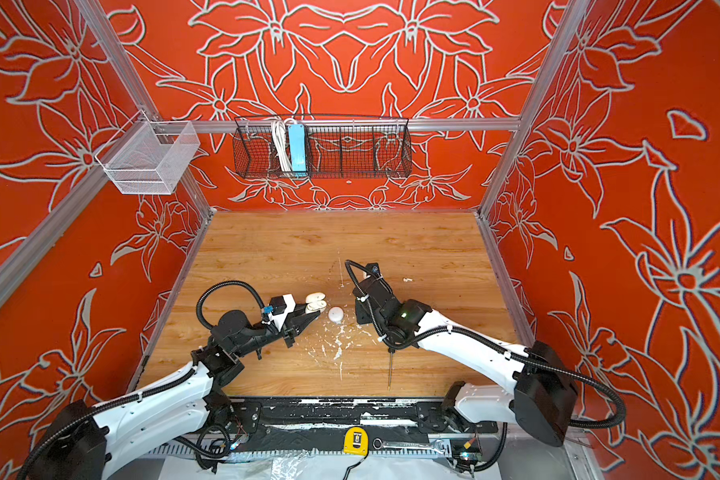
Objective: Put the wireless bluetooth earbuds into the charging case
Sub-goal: 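Close the right gripper on the white earbud stem, then lift the earbud and carry it with the right gripper toward the case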
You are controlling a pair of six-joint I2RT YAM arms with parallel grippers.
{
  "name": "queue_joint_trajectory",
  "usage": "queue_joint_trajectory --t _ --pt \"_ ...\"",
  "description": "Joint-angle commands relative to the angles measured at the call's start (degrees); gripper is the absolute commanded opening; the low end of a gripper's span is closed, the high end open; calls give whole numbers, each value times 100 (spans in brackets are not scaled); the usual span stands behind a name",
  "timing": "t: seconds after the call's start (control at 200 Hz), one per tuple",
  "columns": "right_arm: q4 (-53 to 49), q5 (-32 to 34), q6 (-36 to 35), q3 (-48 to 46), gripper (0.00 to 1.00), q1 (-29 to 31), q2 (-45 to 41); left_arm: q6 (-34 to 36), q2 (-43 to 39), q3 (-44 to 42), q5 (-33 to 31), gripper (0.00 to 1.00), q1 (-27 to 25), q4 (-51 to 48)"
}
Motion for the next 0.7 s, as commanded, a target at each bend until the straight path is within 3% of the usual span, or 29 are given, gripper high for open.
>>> queue_joint_trajectory --t 0.0,0.165,0.435,0.571,0.696 --pt "194 870 -107 324 16 384 -62 -344 75 -114 -114 0 147 524" --pt "704 1345 -659 714 16 730 -97 -346 37 -261 -177 0 247 727" --pt "3724 1169 -1612 -258 16 828 -325 -136 -57 -151 339 0 243 537" --pt "3903 1052 -1778 -253 16 826 -158 -244 -8 -208 401 0 241 756" --pt "4496 511 -1884 -382 16 927 -145 -446 58 -226 594 0 221 1030"
